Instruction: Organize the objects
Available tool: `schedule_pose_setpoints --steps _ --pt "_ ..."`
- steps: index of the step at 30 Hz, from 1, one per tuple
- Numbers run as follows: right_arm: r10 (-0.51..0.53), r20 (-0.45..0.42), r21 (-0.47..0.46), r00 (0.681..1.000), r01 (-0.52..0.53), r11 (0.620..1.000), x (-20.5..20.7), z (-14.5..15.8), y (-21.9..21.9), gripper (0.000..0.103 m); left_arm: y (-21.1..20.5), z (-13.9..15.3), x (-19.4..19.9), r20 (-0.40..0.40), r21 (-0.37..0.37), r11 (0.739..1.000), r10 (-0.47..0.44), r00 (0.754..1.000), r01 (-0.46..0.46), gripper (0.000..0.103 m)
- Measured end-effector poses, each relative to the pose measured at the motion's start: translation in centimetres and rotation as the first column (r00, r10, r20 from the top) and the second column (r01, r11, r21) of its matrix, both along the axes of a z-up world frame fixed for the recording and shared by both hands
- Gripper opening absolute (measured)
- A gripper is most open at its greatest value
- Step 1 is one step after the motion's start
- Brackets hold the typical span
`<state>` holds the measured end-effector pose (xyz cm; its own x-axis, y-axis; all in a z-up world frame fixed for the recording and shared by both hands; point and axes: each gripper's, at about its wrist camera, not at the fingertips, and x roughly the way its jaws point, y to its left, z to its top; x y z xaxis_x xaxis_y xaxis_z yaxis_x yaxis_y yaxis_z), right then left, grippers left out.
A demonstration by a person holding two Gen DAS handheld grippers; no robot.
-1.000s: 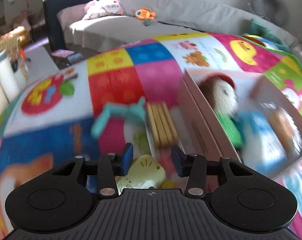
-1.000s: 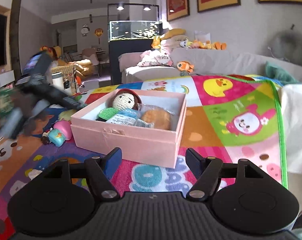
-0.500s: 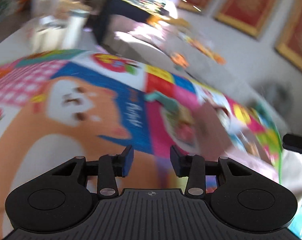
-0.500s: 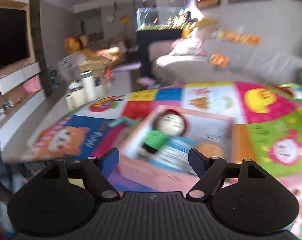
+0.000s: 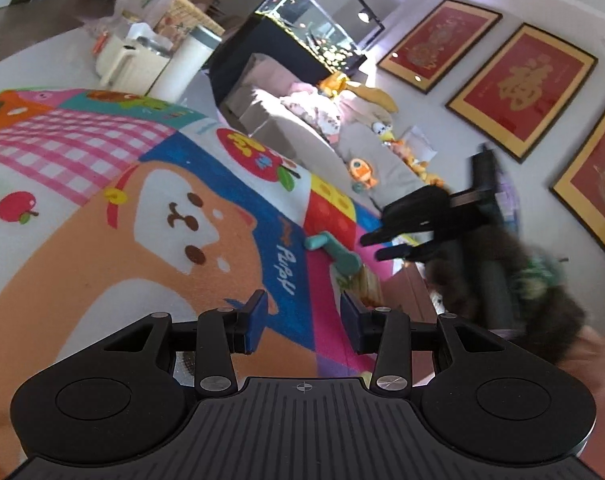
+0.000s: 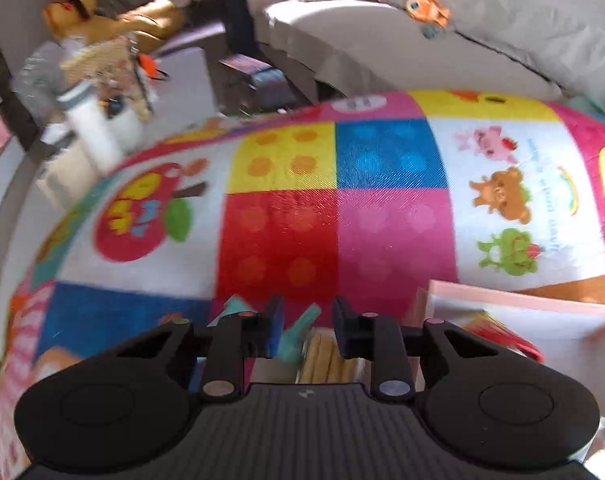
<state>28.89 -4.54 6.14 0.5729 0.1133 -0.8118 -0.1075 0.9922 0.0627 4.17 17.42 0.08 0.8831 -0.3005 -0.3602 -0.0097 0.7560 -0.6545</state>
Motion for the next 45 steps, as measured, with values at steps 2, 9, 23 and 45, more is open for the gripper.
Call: schedule_pose_setpoints --steps 2,9,23,45 --pt "-0.003 0.002 -0.051 1.0 0.003 0.999 1.2 -1.2 0.8 0.025 0.2 0.0 -0.1 0.004 -0.012 1.0 0.007 1.0 -0.007 0.044" --pt "0.051 -0.114 -0.083 0.992 -0.06 0.995 0.9 -2.4 1.2 0.024 0.4 0.0 -0.2 0.007 -0.007 0.999 0.035 0.999 -0.035 0.044" --pt "0.37 -0.246 0.063 0.896 -0.366 0.928 -16.3 -1.6 0.0 0.018 -0.4 -0.6 0.6 -0.018 0.063 0.998 0.002 1.0 -0.001 0.044" --pt "0.149 -0.007 0.03 0.989 -0.149 0.988 -17.9 -2.7 -2.5 0.034 -2.0 -0.5 0.3 0.029 0.136 0.991 -0.011 1.0 0.007 0.044"
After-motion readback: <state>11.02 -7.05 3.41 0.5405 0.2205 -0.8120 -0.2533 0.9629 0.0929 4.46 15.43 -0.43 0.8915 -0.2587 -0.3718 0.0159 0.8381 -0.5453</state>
